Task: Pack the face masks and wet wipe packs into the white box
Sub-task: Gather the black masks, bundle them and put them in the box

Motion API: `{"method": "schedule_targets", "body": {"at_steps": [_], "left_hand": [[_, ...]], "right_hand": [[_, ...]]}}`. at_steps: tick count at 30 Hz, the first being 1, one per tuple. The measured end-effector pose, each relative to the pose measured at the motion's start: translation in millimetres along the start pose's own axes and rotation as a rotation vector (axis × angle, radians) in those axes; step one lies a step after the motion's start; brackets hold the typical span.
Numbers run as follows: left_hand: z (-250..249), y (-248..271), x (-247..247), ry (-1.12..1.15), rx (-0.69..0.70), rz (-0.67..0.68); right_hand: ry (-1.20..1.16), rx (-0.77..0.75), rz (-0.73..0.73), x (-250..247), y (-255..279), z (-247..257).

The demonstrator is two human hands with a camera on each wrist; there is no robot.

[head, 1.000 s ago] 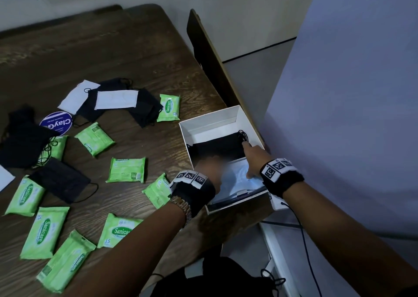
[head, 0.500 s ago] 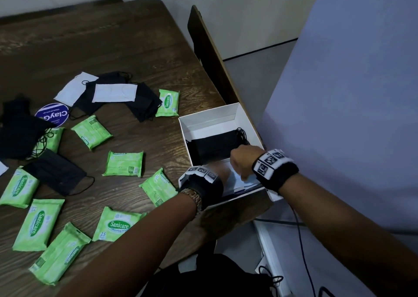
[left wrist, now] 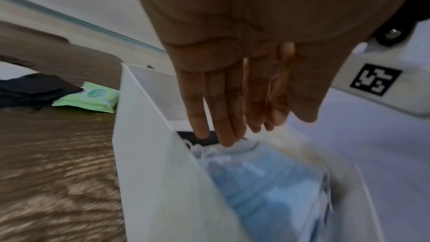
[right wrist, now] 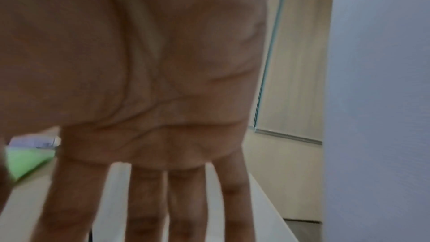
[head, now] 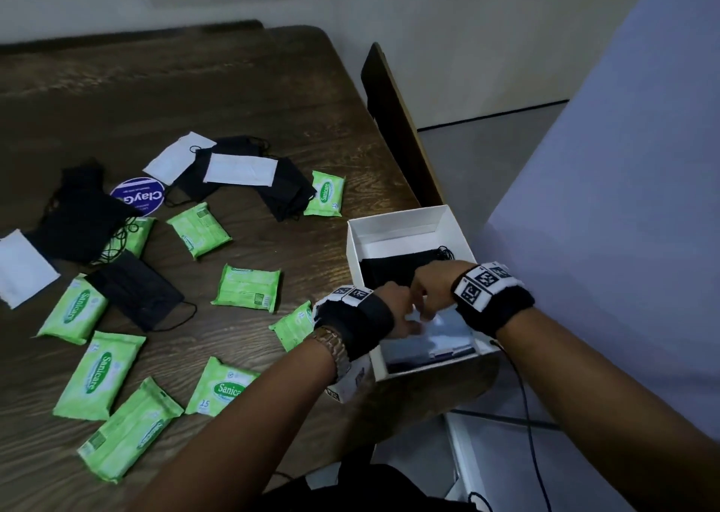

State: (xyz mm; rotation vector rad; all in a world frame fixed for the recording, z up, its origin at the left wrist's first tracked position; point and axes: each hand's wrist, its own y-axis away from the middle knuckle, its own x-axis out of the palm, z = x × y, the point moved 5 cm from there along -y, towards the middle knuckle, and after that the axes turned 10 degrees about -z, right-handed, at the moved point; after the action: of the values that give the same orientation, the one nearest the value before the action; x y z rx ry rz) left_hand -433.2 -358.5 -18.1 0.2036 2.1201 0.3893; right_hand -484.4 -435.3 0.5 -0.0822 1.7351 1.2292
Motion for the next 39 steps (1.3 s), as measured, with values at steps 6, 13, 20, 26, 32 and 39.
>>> {"method": "schedule_targets", "body": {"at_steps": [6, 13, 20, 26, 32, 39], "left_hand": [[83.9, 49.9, -78.4, 0.212, -0.112, -0.329], [255.2, 130.9, -91.7, 0.533, -0.601, -0.699], [401.8, 213.4, -63.3, 0.765, -1.007, -0.855], [453.5, 230.6, -57.1, 0.899, -1.09, -0.813], [476.7, 223.3, -51.0, 1.084, -1.053, -0.832], [494.1, 224.5, -57.4, 1.15, -0.978, -1.013]], "right_hand": [[-0.134, -0.137, -0.41, -76.5, -2.3, 74.6], [-0.481, -0.22, -0.499, -72.4, -62.3, 212.4], [-0.69, -0.35, -0.36, -37.7, -126.7, 354.4], [-0.716, -0.317, -0.319, -34.1, -170.6, 422.5], [-0.683, -0.28, -0.32, -29.1, -214.2, 447.6], [-0.703, -0.296, -0.426, -34.0, -237.6, 467.1]]}}
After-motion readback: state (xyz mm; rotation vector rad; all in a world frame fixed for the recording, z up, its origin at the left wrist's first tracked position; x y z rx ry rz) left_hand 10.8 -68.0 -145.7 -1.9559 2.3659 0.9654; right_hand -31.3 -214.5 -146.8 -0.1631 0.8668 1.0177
